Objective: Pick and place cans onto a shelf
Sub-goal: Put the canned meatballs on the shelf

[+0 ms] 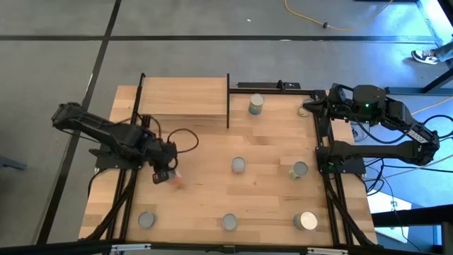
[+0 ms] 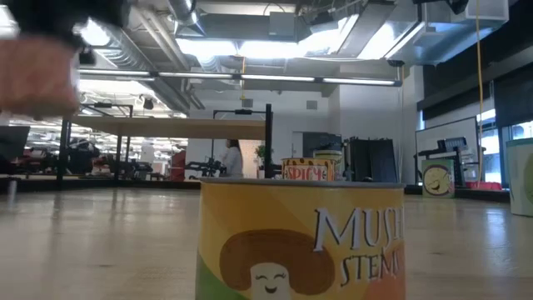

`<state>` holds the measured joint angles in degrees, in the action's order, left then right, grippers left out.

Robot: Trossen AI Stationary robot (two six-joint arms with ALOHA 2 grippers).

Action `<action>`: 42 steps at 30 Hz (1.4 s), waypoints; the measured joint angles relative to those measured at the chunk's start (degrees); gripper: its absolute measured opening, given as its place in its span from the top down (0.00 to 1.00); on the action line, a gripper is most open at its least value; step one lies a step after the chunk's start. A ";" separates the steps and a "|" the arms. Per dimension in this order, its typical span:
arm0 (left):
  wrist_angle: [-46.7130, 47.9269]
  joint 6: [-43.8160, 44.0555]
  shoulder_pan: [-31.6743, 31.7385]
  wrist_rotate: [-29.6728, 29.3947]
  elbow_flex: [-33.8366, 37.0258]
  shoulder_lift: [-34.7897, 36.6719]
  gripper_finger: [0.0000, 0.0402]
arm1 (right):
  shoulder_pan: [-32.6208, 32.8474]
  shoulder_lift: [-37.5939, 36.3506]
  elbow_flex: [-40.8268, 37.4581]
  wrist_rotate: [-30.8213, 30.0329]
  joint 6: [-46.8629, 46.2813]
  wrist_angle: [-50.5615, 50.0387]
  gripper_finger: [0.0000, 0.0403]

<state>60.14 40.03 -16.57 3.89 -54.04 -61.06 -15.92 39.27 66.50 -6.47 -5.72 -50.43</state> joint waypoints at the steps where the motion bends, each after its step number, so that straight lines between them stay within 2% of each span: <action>1: 0.71 0.22 0.29 -0.64 -2.22 0.00 1.00 | 0.00 0.00 0.00 0.01 0.08 0.00 0.96; 11: 12.73 7.63 8.36 -8.36 -21.80 -0.04 1.00 | -0.02 0.00 0.00 0.01 -0.09 0.00 0.96; 17: 14.00 9.38 16.04 -15.11 -28.10 -0.07 1.00 | 0.00 0.00 0.00 0.01 -0.04 0.00 0.96; 24: 15.81 7.63 25.60 -20.03 -32.46 -0.08 1.00 | 0.00 0.00 0.00 0.01 0.05 0.00 0.96; 28: 17.52 8.91 31.97 -19.39 -33.65 -0.07 1.00 | -0.01 0.00 0.00 0.01 0.07 0.00 0.96; 37: 23.61 3.50 44.86 -14.97 -34.23 -0.65 1.00 | -0.02 0.00 0.00 0.01 0.10 0.00 0.96; 42: 28.42 -1.39 50.85 -14.71 -34.23 -2.69 1.00 | -0.02 0.00 0.00 0.01 0.13 0.00 0.96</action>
<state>88.56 38.65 34.28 -10.82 -88.27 -63.74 -15.94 39.27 66.50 -6.46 -5.58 -50.43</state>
